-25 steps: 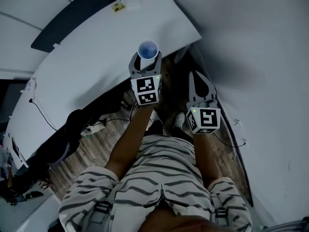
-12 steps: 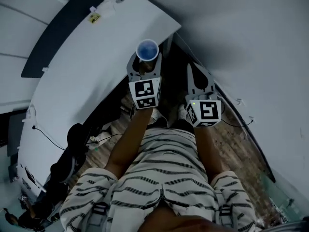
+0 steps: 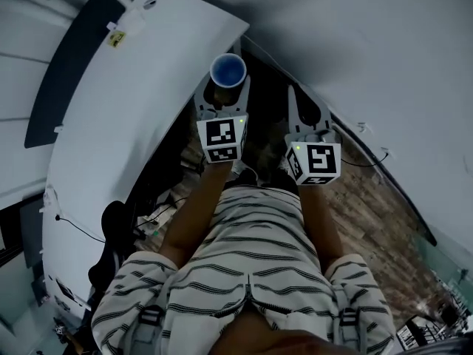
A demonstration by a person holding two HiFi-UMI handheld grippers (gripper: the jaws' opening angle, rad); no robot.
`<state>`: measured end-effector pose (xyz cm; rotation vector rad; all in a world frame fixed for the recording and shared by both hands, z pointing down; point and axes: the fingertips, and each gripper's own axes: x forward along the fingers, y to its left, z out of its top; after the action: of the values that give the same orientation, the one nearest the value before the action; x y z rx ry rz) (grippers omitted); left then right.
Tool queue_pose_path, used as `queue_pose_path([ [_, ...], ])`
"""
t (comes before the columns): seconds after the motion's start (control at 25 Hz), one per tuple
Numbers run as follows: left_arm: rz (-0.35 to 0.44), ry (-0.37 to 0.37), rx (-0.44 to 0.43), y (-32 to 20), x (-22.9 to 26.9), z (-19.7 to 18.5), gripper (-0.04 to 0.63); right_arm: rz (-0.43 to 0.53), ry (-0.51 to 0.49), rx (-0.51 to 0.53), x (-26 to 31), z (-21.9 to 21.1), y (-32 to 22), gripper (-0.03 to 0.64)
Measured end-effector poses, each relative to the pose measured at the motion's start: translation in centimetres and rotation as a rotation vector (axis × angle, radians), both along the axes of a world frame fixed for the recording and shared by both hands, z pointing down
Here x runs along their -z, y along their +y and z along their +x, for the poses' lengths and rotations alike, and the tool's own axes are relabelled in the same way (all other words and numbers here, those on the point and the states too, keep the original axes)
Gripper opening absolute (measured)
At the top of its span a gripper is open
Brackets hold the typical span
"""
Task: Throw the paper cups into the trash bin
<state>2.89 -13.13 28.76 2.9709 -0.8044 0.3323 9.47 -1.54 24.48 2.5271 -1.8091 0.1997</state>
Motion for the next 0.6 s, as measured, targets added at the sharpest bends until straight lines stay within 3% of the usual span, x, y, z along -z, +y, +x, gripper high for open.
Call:
queue_pose_path([
  [0.6, -0.033, -0.094, -0.122, 5.6, -4.9, 7.3, 0.302, -0.048, -0.066, -0.037, -3.8, 6.4, 3.7, 0.009],
])
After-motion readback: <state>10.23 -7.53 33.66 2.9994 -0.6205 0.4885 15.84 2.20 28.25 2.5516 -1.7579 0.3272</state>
